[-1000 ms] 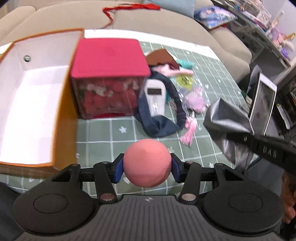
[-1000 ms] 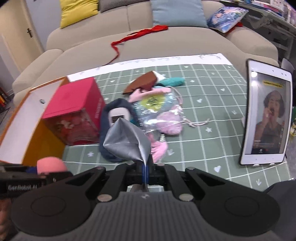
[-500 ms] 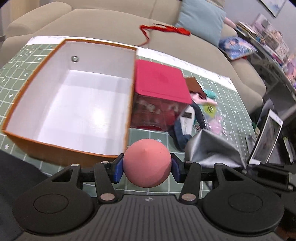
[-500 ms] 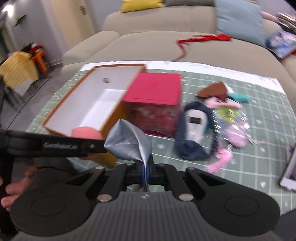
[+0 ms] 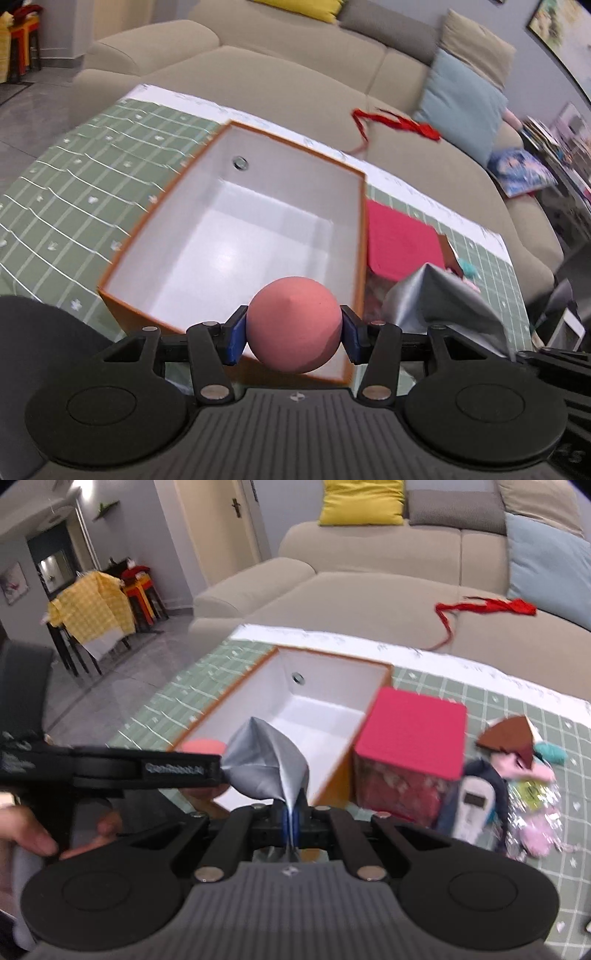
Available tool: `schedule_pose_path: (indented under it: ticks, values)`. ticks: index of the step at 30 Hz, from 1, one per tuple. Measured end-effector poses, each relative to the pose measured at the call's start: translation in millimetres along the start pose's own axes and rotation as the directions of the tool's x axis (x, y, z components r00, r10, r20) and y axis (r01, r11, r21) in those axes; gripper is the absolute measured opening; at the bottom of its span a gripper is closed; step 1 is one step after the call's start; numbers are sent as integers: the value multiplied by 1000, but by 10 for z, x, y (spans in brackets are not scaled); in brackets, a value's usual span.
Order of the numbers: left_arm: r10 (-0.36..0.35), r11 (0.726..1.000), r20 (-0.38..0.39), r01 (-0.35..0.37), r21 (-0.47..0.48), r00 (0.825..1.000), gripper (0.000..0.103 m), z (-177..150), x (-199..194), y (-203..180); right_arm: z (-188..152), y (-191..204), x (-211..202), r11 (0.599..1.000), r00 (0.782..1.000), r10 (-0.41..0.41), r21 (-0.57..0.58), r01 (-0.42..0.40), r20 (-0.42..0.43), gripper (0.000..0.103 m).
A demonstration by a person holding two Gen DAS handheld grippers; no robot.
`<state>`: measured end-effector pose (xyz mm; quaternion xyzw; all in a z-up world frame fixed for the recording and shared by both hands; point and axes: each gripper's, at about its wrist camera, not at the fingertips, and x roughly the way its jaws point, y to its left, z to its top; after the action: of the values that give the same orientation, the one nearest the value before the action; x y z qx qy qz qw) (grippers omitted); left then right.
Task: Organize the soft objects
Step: 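Carry the pink ball and silver pouch with both tools over the orange box, then lower both tools into the box and open them, releasing ball and pouch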
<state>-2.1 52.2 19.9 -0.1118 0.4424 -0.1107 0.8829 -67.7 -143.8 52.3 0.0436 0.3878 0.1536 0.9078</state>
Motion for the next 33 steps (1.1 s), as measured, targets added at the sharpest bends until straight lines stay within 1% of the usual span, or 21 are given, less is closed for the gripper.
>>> schedule_pose_path:
  ticks: [4, 5, 7, 9, 13, 16, 18, 20, 22, 25, 28, 30, 31, 33]
  values:
    - [-2, 1000, 27, 2, -24, 1000, 58, 202, 56, 97, 205, 64, 74, 1000, 1000, -4, -7, 4, 26, 0]
    - [3, 1000, 36, -2, -23, 999, 58, 264, 70, 105, 256, 49, 120, 1000, 1000, 13, 12, -13, 24, 2]
    - [23, 1000, 60, -23, -4, 998, 58, 398, 87, 91, 319, 16, 219, 995, 997, 73, 61, -73, 3, 2]
    - [25, 1000, 79, -25, 6, 997, 58, 505, 126, 74, 372, 9, 326, 993, 996, 89, 80, -88, -11, 2]
    - [18, 999, 64, -16, -34, 998, 58, 671, 314, 123, 454, 21, 592, 992, 996, 79, 97, -75, -40, 2]
    - [51, 998, 67, -48, -45, 996, 58, 678, 500, 190, 468, -16, 835, 994, 996, 57, 100, -49, -75, 2]
    - [51, 998, 50, -49, -33, 997, 57, 651, 625, 229, 434, -22, 1000, 996, 994, 28, 90, -18, -103, 2]
    - [10, 999, 3, -10, -38, 1000, 57, 647, 747, 305, 392, -31, 1182, 997, 991, 7, 72, 2, -134, 2]
    - [-15, 998, -41, 12, -57, 999, 57, 630, 827, 370, 373, -44, 1357, 999, 987, 9, 50, -1, -163, 2]
    - [1, 999, -46, -4, -52, 999, 57, 603, 848, 419, 344, -51, 1586, 1000, 980, 22, 16, -20, -196, 2]
    - [0, 999, -46, -2, -47, 999, 57, 593, 839, 465, 289, -60, 1768, 1000, 971, 7, 10, -4, -241, 2]
    - [-5, 999, -66, 2, -44, 998, 57, 577, 855, 487, 260, -35, 1789, 1000, 971, -6, -6, 4, -240, 4]
    - [2, 999, -78, -5, -42, 997, 57, 572, 871, 493, 267, -22, 1771, 1000, 971, 16, -2, -17, -237, 4]
    - [15, 999, -95, -19, -43, 995, 57, 580, 898, 486, 290, 7, 1713, 993, 969, 118, 47, -111, -219, 4]
